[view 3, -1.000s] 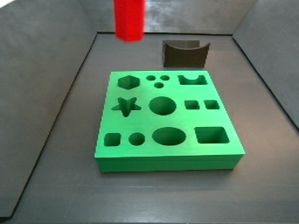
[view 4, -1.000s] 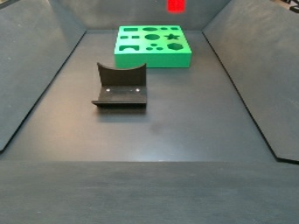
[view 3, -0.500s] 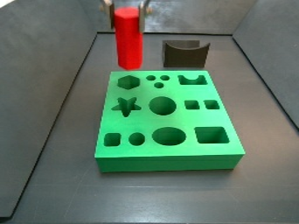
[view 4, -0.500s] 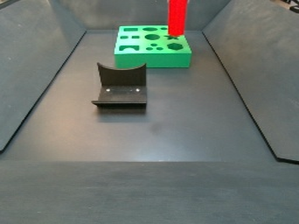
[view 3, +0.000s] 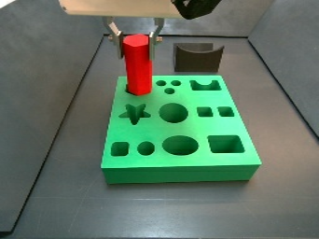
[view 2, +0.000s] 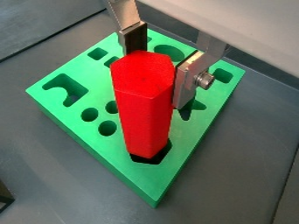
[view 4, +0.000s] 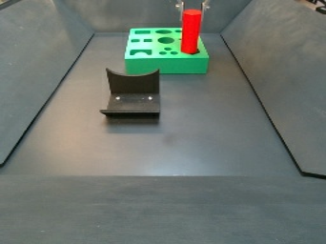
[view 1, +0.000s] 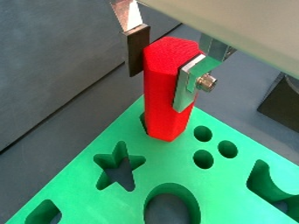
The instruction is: Insert the hexagon object.
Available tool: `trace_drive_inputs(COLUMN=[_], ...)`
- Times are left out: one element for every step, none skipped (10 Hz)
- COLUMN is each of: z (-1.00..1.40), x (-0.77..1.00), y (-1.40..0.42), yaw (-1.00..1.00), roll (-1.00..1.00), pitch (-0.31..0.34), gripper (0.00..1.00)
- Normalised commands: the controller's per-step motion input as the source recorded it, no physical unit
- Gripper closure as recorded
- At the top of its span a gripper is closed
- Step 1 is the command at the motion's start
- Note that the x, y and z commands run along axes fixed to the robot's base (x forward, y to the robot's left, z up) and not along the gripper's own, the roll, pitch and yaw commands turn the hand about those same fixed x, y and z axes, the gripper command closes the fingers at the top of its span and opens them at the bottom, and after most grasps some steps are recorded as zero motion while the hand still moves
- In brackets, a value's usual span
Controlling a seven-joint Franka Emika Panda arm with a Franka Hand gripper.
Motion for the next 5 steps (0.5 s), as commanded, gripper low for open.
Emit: trace_drive_inputs(z=[-0.18,-0.29,-0.45,-0.48,-0.59], x=[-0.16,-0.37,-0.28,-0.22,-0.18], y=[0.0,0.0,0.0,0.0,0.0], yaw=[0.07,0.17,0.36,0.43,0.42], roll=[0.08,0.13,0.18,0.19,0.16], pitch=[-0.057,-0.179,-0.22,-0.214,-0.234], gripper=[1.0,1.0,1.0,1.0,1.0])
